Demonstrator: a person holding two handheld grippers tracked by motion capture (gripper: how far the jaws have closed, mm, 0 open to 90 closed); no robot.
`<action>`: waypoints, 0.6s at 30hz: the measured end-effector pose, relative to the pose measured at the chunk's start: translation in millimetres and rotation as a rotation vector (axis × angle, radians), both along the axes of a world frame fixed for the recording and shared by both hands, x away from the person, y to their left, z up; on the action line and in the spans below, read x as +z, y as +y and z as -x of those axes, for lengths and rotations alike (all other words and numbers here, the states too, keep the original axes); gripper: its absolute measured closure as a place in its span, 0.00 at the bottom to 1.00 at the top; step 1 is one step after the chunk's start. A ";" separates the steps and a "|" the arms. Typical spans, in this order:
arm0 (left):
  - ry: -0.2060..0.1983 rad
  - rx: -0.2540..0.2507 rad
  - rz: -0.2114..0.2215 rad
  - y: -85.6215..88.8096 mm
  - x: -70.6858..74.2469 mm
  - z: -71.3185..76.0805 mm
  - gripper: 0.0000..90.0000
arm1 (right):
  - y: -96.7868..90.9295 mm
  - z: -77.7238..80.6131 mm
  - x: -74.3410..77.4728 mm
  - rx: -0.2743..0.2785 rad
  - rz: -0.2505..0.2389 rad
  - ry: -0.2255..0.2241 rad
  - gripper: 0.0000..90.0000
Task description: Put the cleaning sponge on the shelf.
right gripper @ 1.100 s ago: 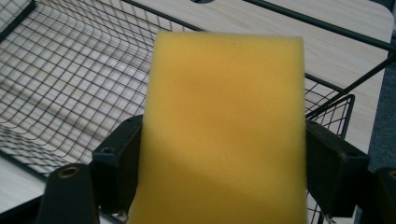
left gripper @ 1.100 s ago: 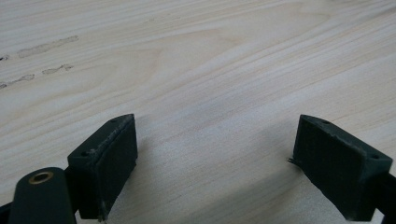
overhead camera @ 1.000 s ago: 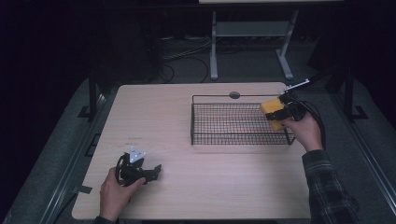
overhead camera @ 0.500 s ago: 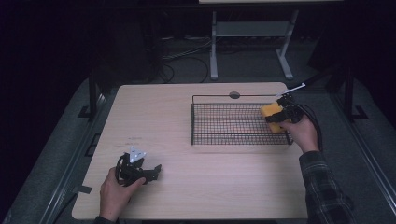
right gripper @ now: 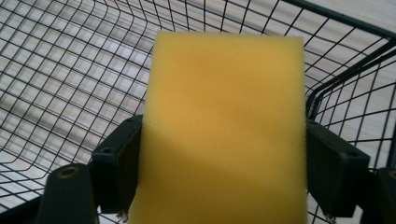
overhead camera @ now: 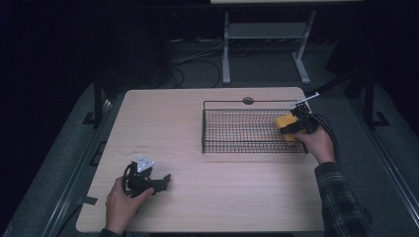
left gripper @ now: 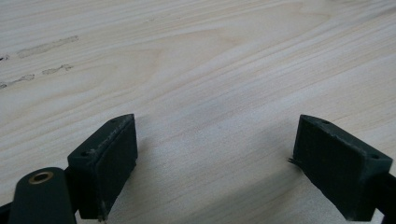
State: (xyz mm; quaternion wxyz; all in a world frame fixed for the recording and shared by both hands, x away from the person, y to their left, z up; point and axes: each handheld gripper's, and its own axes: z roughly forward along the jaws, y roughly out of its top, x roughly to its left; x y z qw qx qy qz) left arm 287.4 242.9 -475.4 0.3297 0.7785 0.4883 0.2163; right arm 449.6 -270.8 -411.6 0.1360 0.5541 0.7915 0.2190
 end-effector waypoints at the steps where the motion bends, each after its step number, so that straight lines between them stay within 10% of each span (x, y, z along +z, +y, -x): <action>1: 0.000 0.000 0.000 0.0 0.0 0.0 0.14 | 0.0 0.0 0.0 0.000 0.000 0.000 0.25; 18: 0.000 0.000 -0.001 0.1 0.0 0.0 0.14 | 0.8 -0.2 -6.0 0.001 0.016 0.027 0.23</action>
